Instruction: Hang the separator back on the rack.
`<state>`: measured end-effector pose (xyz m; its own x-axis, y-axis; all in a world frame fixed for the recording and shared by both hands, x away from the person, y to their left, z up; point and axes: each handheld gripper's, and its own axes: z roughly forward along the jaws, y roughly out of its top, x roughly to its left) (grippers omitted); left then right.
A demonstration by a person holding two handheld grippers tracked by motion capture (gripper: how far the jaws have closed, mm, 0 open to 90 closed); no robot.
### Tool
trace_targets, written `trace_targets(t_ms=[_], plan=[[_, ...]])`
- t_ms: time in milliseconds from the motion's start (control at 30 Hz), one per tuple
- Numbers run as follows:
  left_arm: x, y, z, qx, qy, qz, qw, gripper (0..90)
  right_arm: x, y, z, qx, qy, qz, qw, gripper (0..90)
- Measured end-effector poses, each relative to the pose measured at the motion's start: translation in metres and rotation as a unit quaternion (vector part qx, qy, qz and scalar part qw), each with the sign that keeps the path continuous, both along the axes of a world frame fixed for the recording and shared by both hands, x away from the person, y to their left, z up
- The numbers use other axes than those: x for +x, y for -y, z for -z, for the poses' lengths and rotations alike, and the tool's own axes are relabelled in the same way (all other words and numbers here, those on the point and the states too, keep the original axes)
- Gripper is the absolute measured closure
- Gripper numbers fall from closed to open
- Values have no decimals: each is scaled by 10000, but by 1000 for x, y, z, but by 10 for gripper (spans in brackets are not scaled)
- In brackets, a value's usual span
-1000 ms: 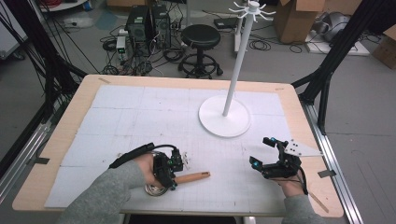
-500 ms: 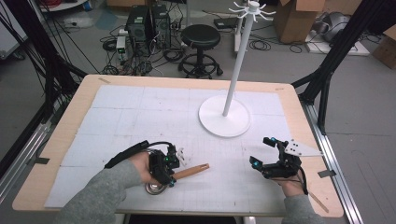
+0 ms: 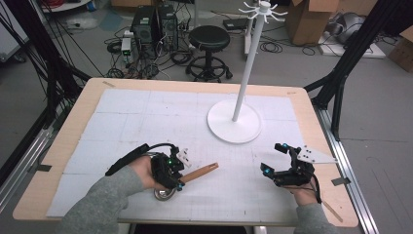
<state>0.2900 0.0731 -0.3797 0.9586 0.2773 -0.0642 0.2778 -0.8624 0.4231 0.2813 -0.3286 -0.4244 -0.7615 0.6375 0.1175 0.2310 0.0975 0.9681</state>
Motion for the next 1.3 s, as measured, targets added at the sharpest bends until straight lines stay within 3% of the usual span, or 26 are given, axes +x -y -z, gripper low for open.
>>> trace_targets(t_ms=[233,400,533,1000,1100,1167,1300], plan=[[3,-11,-5,-517,82,-300,9982,695,0,0,0,-18,56,10,10000,15],[4,-18,-10,-1005,214,-468,9936,695,-1,-1,0,-18,33,-14,10000,15],[3,-20,-15,-1263,396,-526,9898,695,0,-1,0,-25,36,-8,10000,15],[4,-20,-23,-1919,901,-847,9736,695,-2,-1,-1,-41,33,-20,10000,15],[5,-20,-25,-2117,973,-929,9680,695,-2,-1,-1,-41,44,-13,10000,15],[5,-19,-24,-2316,1017,-990,9624,695,-2,-1,-1,-26,37,-14,10000,15],[6,-16,-24,-2527,1099,-1004,9560,695,-2,-1,-1,-45,45,-16,10000,15]])
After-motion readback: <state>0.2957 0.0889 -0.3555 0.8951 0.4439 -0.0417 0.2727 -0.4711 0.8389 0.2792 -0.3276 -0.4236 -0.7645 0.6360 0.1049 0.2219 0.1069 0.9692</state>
